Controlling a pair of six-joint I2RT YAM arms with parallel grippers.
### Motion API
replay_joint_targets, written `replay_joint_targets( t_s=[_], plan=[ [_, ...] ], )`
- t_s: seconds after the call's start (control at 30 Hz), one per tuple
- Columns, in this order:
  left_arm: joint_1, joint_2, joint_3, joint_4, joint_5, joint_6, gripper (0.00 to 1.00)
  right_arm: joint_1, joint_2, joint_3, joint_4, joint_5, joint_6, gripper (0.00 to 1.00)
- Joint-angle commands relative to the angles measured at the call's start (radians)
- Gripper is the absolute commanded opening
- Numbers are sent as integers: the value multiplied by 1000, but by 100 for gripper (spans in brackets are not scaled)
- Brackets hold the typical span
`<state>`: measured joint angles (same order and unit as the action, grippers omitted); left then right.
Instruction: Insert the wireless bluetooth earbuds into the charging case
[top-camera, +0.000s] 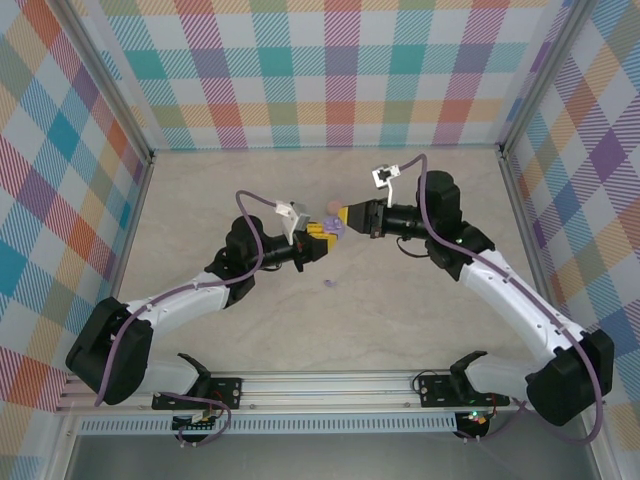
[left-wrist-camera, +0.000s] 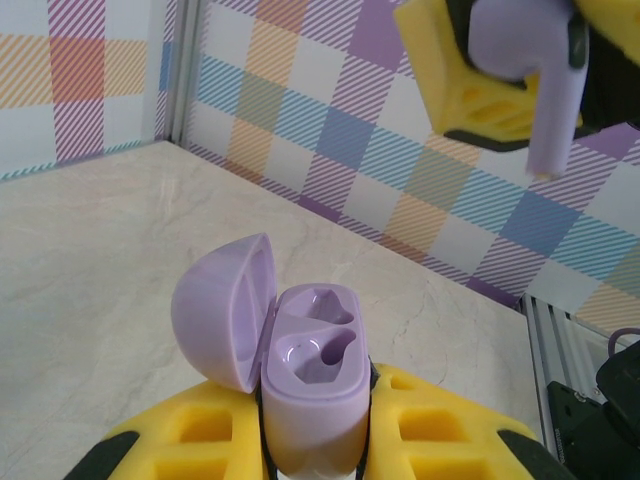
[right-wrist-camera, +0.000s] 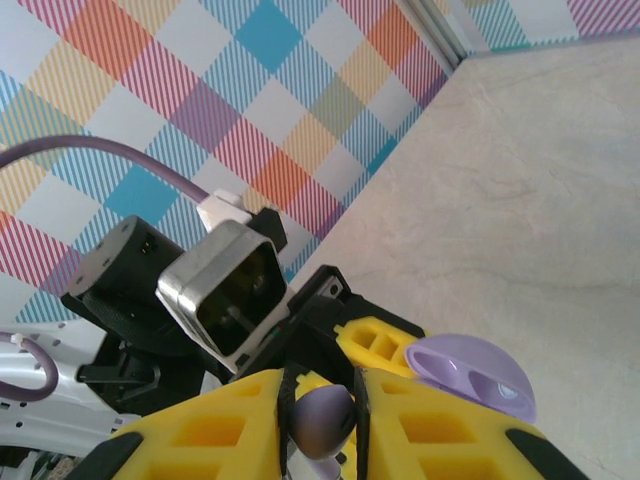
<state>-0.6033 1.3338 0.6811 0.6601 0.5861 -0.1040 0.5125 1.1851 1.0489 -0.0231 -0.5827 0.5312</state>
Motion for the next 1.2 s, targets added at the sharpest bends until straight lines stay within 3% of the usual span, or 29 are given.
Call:
replay_joint_targets(
  t_s=[0.0, 0.5, 1.17],
  plan=[
    [-16, -34, -23, 95, 6, 43, 19, 14, -42, -30, 83, 55, -32, 25],
    [-61, -51, -25, 105, -75, 183, 18, 57, -62, -84, 131, 118, -58, 26],
    [-72, -87, -12, 92, -77, 195, 17, 72, -40, -105, 173, 120, -76, 26]
  ],
)
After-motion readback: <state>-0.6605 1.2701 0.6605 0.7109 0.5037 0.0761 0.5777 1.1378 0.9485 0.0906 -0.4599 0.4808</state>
